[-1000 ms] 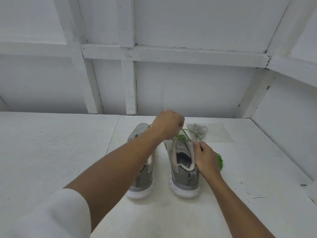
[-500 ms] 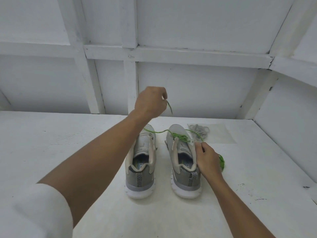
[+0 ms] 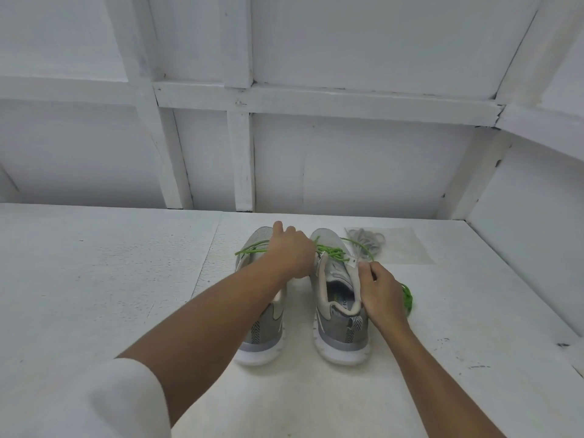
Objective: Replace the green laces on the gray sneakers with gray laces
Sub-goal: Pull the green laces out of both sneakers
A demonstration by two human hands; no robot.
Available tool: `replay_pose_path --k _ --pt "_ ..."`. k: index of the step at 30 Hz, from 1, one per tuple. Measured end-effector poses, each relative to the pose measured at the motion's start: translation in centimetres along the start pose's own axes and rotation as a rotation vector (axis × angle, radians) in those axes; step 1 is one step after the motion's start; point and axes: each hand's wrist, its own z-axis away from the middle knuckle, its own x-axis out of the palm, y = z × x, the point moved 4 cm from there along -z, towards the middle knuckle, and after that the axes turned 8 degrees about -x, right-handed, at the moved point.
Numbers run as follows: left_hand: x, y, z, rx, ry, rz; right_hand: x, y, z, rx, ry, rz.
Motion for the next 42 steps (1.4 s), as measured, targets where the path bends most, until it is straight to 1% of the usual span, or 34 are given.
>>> replay_pose_path --k 3,4,6,8,10,12,13,17,20,24,27,32,38,40,42 --pt "0.3 0.1 0.3 0.041 -0.136 -0.032 0.0 0.0 -0.1 -0.004 -0.003 -0.008" --pt "0.2 0.1 0.5 0.047 -0.150 -0.024 0.0 -0.1 -0.1 -0.003 -0.003 -0.010" --pt "-0.8 -0.4 0.8 0.025 -0.098 0.039 0.1 0.0 -0.1 0.000 -0.005 -0.006" --pt "-2.1 -1.1 0.9 -0.035 -0.013 0.176 0.1 0.0 -0.3 -0.002 -0.027 0.012" --pt "-2.6 -1.1 1.0 -0.106 0.030 0.424 -0.1 -0.1 -0.5 -0.020 -0.071 0.052" --pt "-2.2 -0.1 1.5 -0.156 0.008 0.699 -0.3 -0.4 -0.9 -0.036 -0.111 0.098" --pt "-1.9 0.7 2.0 -0.167 -0.002 0.776 -0.5 -0.6 -1.2 -0.039 -0.123 0.107" --pt "-0.6 3.0 3.6 -0.180 0.028 0.859 -0.6 -1.8 -2.8 -0.133 -0.164 0.107" --pt "1.0 3.2 3.3 -0.269 0.087 0.990 -0.3 -3.1 -4.2 -0.236 -0.234 0.162" --pt "2.5 3.6 2.7 -0.342 0.175 1.101 1.1 -4.3 -5.7 -0.370 -0.391 0.288" --pt "2.9 3.7 2.8 -0.387 0.221 1.201 2.4 -4.8 -6.4 -0.427 -0.475 0.444" --pt "3.7 3.6 2.7 -0.426 0.240 1.348 3.4 -5.6 -6.6 -0.500 -0.475 0.580" --pt "4.1 3.7 2.8 -0.440 0.260 1.427 3.6 -6.0 -6.8 -0.612 -0.513 0.747" --pt "4.2 3.7 2.9 -0.451 0.273 1.440 2.8 -6.3 -7.4 -0.624 -0.454 0.825" --pt "4.2 3.7 2.9 -0.457 0.286 1.450 1.2 -6.2 -8.4 -0.560 -0.347 0.899"
